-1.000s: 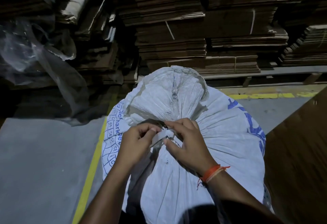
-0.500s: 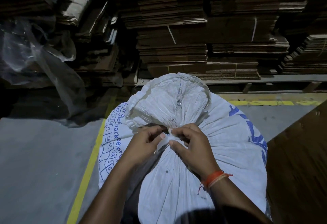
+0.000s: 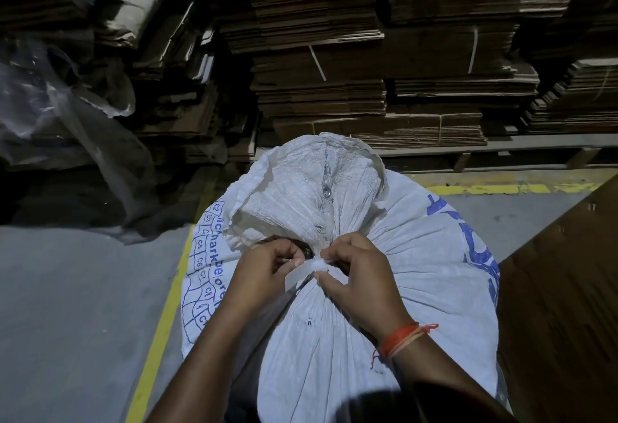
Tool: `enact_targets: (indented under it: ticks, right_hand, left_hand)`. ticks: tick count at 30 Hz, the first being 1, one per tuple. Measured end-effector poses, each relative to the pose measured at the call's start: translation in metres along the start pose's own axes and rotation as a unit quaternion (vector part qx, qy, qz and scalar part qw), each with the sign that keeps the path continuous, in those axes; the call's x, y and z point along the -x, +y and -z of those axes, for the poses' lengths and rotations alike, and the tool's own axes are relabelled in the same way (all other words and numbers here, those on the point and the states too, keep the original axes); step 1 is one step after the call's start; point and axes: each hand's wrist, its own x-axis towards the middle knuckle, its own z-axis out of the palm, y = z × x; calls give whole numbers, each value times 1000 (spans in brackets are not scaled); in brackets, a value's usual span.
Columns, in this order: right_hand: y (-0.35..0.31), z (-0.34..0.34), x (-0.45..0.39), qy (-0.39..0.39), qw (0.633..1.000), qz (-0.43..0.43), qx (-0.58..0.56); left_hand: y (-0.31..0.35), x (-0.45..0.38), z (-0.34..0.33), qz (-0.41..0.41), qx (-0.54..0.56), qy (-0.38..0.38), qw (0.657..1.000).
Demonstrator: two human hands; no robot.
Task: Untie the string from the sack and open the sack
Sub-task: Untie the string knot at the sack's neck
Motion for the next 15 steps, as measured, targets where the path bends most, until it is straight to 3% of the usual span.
enact_targets:
  ticks: [7, 15]
  right_hand:
    - [-2, -6, 12, 64, 997, -3, 47]
    - [-4, 5, 12, 28, 1000, 1, 1]
  left_hand:
    - [-8, -2, -2, 7, 69, -24, 997]
    - [-7, -3, -1, 5, 84, -37, 996]
